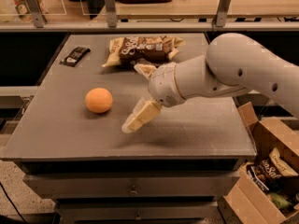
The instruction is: Move orange near brown chip bag
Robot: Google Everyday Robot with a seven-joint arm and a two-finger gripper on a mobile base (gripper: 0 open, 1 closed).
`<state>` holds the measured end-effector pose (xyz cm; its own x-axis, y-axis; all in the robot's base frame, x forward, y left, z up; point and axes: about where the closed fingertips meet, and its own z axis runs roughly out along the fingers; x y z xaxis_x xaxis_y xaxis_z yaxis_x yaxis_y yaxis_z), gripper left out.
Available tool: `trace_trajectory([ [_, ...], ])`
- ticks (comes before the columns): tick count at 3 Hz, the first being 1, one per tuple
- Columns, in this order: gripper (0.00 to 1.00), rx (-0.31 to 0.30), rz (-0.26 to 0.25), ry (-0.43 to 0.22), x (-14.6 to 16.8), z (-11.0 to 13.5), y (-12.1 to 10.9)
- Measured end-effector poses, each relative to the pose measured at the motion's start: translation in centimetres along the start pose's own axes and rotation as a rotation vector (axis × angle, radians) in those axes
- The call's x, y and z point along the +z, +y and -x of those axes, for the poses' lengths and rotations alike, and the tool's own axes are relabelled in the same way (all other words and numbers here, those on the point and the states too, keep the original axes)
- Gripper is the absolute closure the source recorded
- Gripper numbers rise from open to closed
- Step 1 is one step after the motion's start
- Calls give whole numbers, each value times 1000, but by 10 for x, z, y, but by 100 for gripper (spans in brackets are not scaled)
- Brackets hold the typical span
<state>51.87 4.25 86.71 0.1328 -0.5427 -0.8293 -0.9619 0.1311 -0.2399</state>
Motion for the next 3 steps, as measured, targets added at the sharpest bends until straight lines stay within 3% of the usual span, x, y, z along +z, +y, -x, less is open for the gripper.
trace_trajectory([
  [3, 0, 77, 155, -110, 55, 13, 7],
])
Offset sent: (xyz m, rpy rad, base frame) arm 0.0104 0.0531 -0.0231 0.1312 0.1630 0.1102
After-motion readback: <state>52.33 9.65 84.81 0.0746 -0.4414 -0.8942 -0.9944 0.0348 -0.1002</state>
